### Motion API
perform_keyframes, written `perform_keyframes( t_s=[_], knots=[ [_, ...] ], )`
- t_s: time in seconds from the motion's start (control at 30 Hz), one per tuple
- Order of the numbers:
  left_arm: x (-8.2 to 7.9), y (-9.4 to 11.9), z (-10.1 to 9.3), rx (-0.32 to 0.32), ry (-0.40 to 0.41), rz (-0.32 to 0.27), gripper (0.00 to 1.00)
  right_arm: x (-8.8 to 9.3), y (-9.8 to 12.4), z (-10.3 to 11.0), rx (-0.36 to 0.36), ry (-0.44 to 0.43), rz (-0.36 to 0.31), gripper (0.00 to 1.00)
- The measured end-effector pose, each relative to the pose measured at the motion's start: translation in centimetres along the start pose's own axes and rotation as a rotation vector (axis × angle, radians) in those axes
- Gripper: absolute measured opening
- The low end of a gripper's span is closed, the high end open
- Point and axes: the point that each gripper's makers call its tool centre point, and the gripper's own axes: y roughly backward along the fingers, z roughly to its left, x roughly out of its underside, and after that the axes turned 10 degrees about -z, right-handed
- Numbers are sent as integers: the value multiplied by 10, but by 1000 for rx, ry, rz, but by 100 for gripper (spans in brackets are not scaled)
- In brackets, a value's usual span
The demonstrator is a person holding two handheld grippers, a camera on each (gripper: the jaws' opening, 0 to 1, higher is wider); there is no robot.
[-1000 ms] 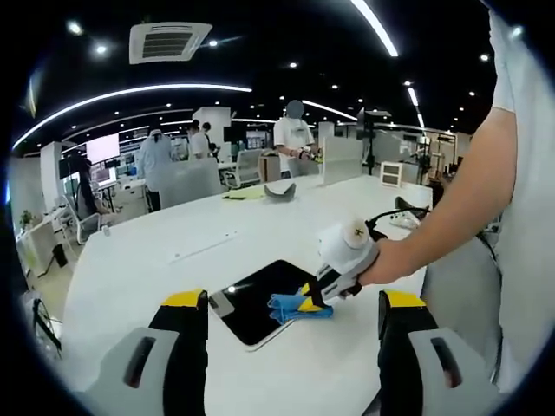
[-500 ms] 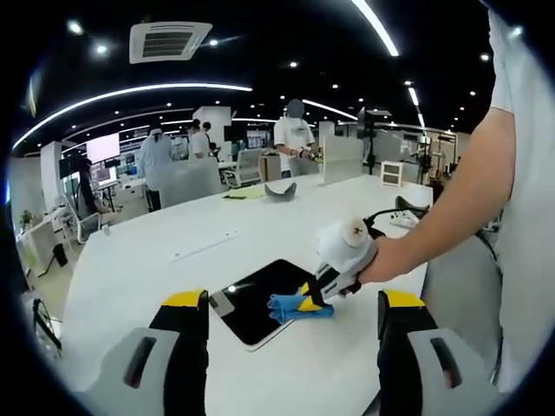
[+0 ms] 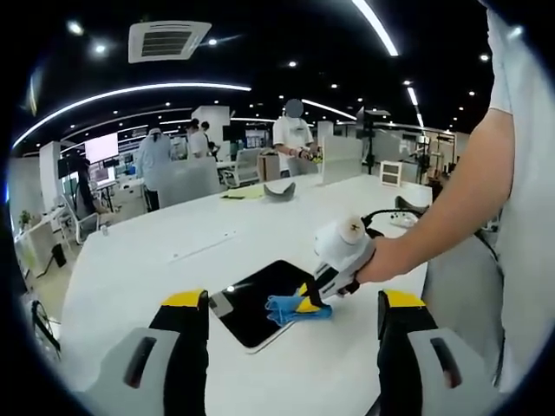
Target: Wipe the mirror surface with the cleaning cloth until all visible marks leave the cleaned area.
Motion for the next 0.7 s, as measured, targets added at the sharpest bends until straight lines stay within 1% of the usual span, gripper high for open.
perform_keyframes(
  t_s=[0.27, 0.4, 0.7],
  knots=[
    [1, -1, 1, 0, 6, 3, 80, -4, -4, -2, 3, 8, 1, 2],
    [5, -1, 3, -4, 13, 9, 80, -6, -6, -3, 4, 13, -2, 2],
    [9, -1, 5, -3, 19, 17, 80, -8, -11, -5, 11, 5, -13, 2]
  ],
)
